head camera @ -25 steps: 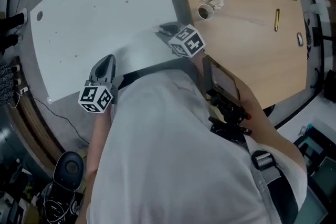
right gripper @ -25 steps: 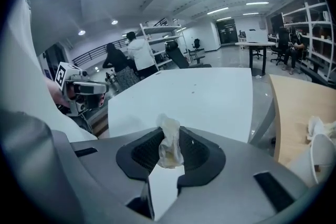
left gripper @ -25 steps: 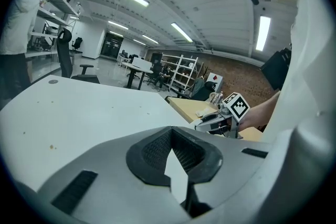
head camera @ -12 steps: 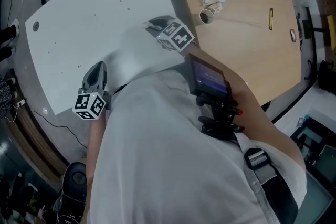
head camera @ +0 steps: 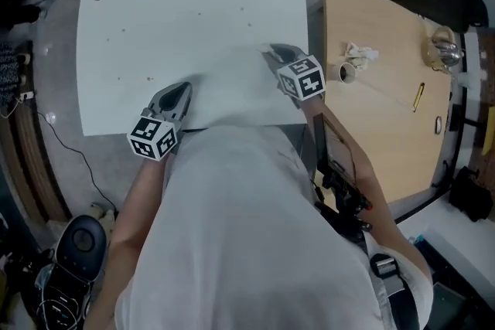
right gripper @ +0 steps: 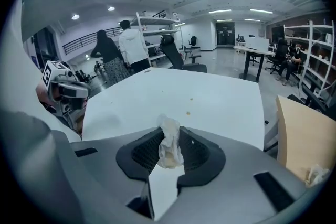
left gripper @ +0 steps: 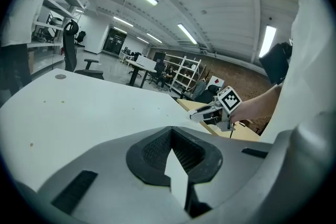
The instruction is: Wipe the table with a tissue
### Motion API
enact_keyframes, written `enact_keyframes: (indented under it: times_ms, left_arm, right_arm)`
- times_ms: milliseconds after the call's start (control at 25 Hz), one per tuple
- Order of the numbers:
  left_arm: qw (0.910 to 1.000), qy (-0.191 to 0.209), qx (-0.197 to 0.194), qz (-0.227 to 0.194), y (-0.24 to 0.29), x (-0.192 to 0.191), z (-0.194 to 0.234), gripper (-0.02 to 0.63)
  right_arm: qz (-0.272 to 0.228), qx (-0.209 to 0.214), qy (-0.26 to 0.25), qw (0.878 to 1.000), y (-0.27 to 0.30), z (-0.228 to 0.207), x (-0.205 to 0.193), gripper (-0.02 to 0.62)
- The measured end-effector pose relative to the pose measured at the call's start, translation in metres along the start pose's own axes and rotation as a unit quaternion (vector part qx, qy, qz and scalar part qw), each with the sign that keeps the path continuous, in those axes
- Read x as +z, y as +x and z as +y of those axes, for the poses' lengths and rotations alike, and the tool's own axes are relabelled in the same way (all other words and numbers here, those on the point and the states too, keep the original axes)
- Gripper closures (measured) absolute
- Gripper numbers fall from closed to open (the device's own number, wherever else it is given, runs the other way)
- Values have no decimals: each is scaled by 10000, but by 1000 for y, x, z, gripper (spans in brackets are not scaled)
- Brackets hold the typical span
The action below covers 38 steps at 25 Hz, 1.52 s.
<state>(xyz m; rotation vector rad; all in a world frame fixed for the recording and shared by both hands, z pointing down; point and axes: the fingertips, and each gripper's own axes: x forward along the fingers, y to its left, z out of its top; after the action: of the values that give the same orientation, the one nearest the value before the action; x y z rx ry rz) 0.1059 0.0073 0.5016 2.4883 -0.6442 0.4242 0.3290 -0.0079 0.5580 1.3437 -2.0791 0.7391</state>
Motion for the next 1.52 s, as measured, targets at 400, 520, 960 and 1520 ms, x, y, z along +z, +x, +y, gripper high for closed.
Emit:
enact_keyframes:
  times_ms: [400,520,960,1520]
  left_arm:
    - [9991,329,35,256,-11,-13,-5,598]
    - [9989,371,38,275,-17,-14,-8,598]
    - [9993,158,296,170,-48,-14,23,598]
    - [9990,343,-107,268,-49,-4,43,598]
  right_arm:
    - [34,-292,462,9985,35,-47,23,508]
    - [176,-376,483,9980,49,-60,31,508]
    - [838,-869,-284,9923,83,-75,35,511]
    - [889,-1352,-524,9854,84,-57,24,529]
